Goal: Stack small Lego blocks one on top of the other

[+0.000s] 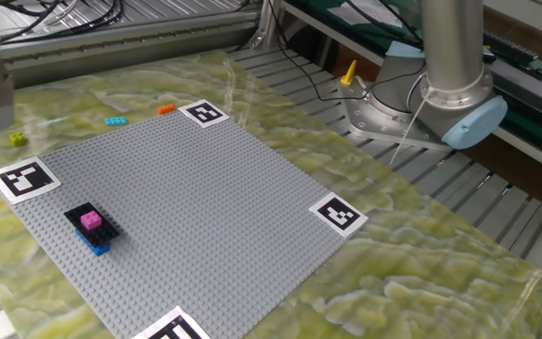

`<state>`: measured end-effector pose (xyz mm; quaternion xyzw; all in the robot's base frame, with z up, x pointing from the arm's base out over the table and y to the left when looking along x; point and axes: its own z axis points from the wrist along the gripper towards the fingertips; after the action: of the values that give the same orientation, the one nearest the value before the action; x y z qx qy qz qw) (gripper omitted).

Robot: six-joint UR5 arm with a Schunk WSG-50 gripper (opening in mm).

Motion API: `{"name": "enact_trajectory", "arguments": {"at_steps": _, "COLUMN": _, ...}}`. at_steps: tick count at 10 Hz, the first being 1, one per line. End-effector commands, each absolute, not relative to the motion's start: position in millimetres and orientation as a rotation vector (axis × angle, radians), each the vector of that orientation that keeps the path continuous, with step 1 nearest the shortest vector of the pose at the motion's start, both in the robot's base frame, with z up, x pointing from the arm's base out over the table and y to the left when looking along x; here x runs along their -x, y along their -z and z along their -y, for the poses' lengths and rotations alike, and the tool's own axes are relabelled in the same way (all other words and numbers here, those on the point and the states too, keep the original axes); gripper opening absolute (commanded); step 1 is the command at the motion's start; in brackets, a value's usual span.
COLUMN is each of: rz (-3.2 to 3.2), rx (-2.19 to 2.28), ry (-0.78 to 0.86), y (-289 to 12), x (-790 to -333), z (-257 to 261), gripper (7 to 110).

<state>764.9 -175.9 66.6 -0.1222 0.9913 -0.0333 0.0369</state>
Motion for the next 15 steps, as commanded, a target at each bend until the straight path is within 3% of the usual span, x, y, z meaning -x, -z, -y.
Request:
{"name": "enact_trajectory", "arguments": {"at_steps": 1, "rz": -3.074, "rx": 0.293, "ry": 0.099, "y": -66.1, "x": -759.2, "z": 178.5, "gripper": 7}}
{"name": "enact_trajectory", "arguments": {"at_steps": 6, "rz": -3.047, "rx": 0.448, "ry": -0.011, "y": -58.7, "x": -754.9, "z": 190.9, "gripper": 7}}
{"name": "enact_trajectory", "arguments": {"at_steps": 7, "rz": -3.047, "rx": 0.459, "ry": 0.008, "y": -53.6, "x": -756.7, "z": 197.8, "gripper": 44}}
{"name": "enact_trajectory", "arguments": {"at_steps": 13, "rz": -3.122, "rx": 0.445, "ry": 0.014, "y": -28.3, "x": -739.7, "z": 211.1, "gripper": 44}}
{"name": "enact_trajectory", "arguments": {"at_steps": 14, "rz": -3.127, "rx": 0.421, "ry": 0.035, "y": -22.8, "x": -740.3, "z": 212.8, "gripper": 22}}
{"name": "enact_trajectory", "arguments": {"at_steps": 15, "rz": -3.128, "rx": 0.409, "ry": 0.031, "y": -25.1, "x": -741.7, "z": 208.2, "gripper": 22}}
